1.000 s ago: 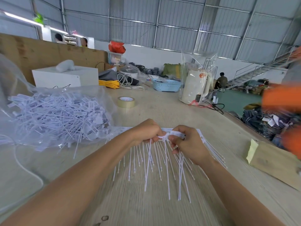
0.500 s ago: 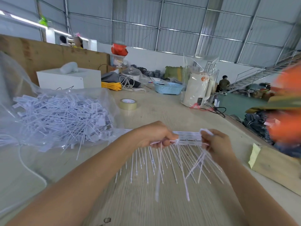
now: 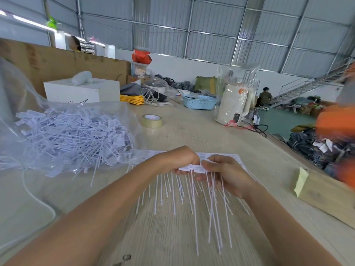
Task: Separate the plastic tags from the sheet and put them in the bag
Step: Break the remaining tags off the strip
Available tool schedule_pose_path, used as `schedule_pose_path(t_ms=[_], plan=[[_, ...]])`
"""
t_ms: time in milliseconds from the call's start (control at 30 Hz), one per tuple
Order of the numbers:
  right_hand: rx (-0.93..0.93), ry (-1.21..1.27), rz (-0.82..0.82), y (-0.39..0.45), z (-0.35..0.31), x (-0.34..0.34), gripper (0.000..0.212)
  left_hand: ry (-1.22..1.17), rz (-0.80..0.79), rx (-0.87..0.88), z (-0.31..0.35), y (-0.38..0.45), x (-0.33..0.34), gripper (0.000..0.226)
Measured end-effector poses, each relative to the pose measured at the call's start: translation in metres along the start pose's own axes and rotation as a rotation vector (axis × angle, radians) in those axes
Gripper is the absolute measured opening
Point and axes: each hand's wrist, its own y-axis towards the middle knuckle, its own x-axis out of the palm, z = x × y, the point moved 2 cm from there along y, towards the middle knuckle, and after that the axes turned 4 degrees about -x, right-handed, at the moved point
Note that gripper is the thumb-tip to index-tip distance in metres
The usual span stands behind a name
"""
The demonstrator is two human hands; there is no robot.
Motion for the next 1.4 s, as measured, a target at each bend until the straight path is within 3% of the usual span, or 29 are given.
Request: schedule_pose_path(t_ms=[100,200,300,433,667,900,1000,1200,1300,1400], plan=[[-0.038,-0.059,0.007,0.001,0.001,0.002,0.005,0.008,0.024,0.072,0.0,0.002,-0.002,0.024],[-0.105,-0.088,0.05,0.002,0.001,-0.003,0.006,-0.042,0.01,0.086,-0.001,0.0,-0.006,0.01],[-0.173,-0.062,0.117,0.004,0.001,-0.009,0.009,-0.163,0.009,0.053,-0.004,0.001,-0.007,0.011],[-0.178,-0.014,0.142,0.006,0.002,-0.01,0.012,-0.113,-0.034,-0.019,-0.009,0.002,-0.007,0.022],[-0.168,-0.142,0.111,0.005,0.004,-0.009,0.01,-0.176,0.034,0.044,-0.008,0.004,-0.006,0.025],[-0.352,-0.316,0.222,0.004,0.0,-0.007,0.016,-0.295,0.083,0.03,-0.007,0.004,0.0,0.028],[-0.389,-0.411,0.267,0.004,-0.003,-0.005,0.011,-0.452,0.007,-0.042,-0.006,0.004,0.0,0.029],[-0.593,-0.739,0.313,-0.001,-0.015,0.001,0.008,-0.648,-0.325,-0.219,-0.004,0.0,0.001,0.037],[-0.464,-0.537,0.46,-0.005,-0.018,-0.032,0.004,-0.66,-0.457,-0.136,0.005,-0.005,-0.003,0.051],[-0.268,0.144,0.633,-0.011,-0.023,-0.082,0.007,-0.578,-0.28,0.014,0.01,-0.006,-0.01,0.034]])
